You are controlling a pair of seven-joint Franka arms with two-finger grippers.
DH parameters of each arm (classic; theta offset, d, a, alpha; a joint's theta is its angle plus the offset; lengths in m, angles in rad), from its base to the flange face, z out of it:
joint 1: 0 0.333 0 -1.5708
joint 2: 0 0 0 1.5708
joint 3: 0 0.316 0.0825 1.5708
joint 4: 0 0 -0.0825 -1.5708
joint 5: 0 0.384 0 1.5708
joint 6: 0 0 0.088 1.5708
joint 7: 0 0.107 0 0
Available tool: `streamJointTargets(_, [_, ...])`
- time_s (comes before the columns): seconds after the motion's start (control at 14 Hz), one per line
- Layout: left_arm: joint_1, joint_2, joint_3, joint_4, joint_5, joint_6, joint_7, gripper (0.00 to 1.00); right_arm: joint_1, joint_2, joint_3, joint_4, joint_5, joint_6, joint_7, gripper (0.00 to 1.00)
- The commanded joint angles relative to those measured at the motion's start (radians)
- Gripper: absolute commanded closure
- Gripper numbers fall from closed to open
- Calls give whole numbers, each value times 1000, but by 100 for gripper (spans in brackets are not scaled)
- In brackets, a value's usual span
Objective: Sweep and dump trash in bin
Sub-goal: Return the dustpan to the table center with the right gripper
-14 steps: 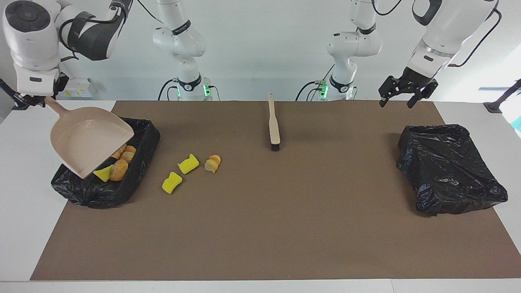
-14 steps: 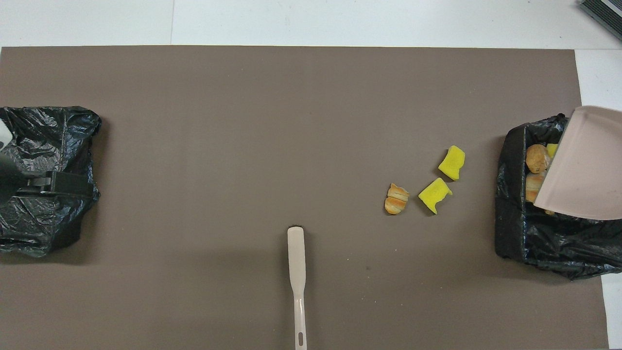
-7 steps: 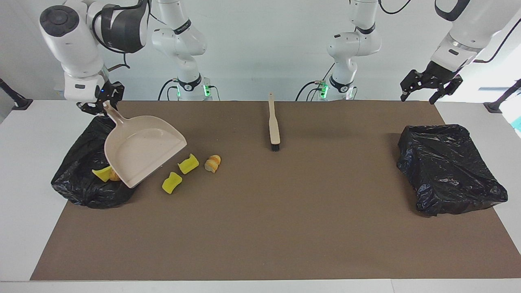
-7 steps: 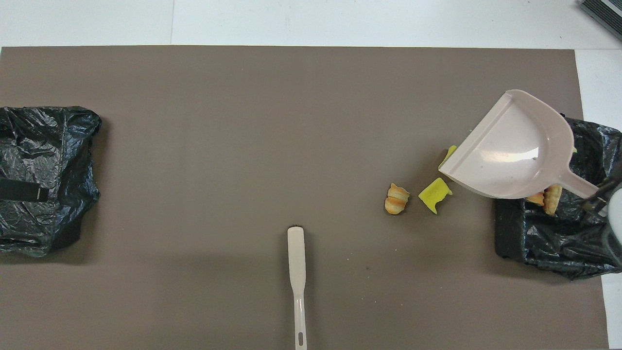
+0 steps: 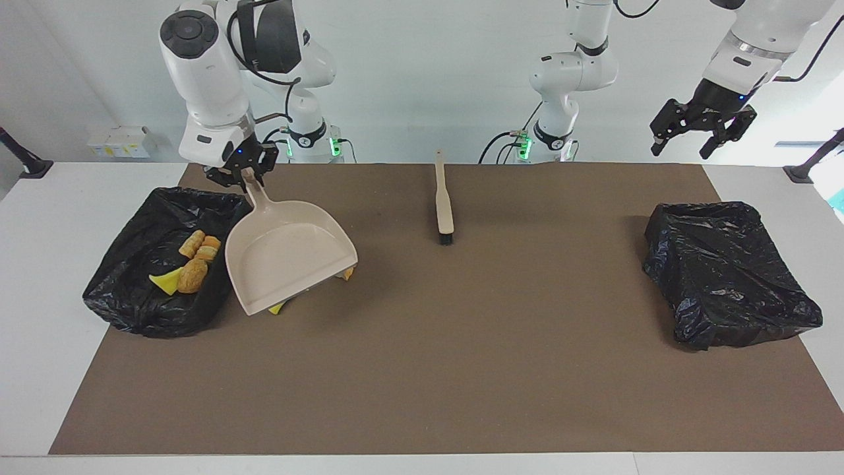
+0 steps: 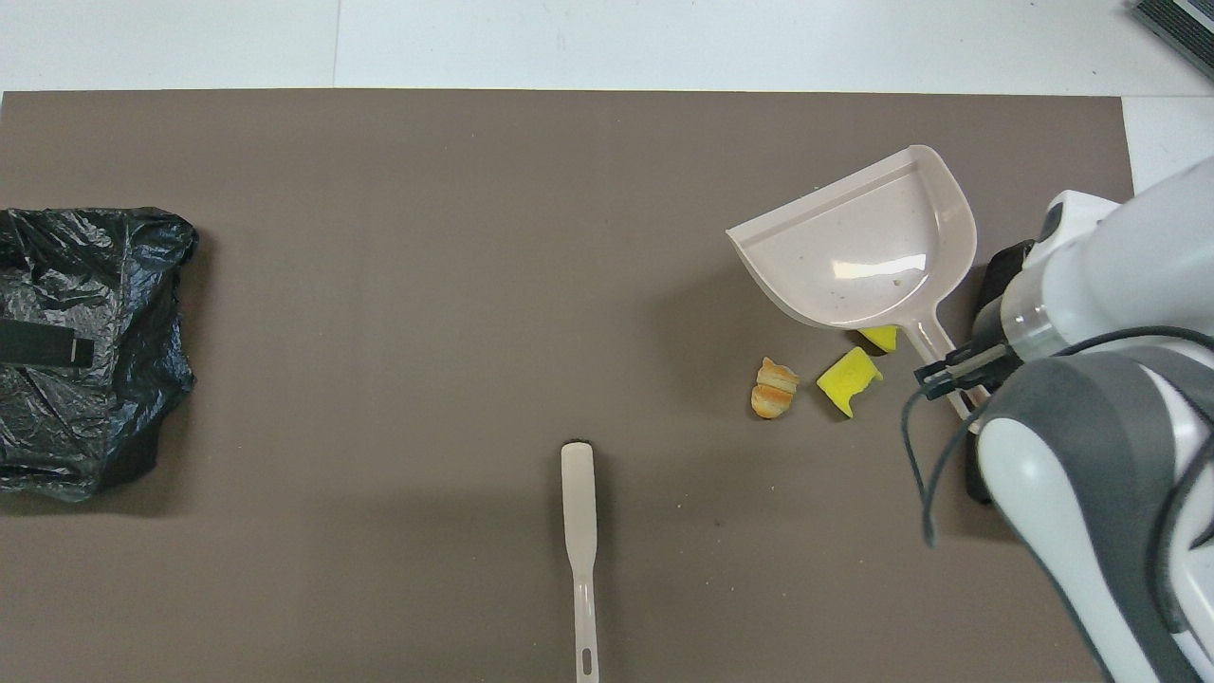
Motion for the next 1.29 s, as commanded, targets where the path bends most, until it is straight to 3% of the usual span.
streamJointTargets(0.0, [-30, -1, -4, 8, 2, -23, -22, 0, 70, 58, -7, 17, 71, 71, 195, 100])
streamJointTargets(0.36, [-29, -1, -6, 1, 3, -9, -31, 0, 245, 231, -7, 114, 118, 178, 551, 100])
streamJointTargets(0.86, [-17, 19, 3, 33, 34, -118, -33, 0, 368, 554, 5, 439, 142, 223, 787, 100])
streamJointTargets(1.22, [-26, 15, 3, 25, 34, -112, -33, 0, 384, 637, 26, 444, 139, 323, 780, 100])
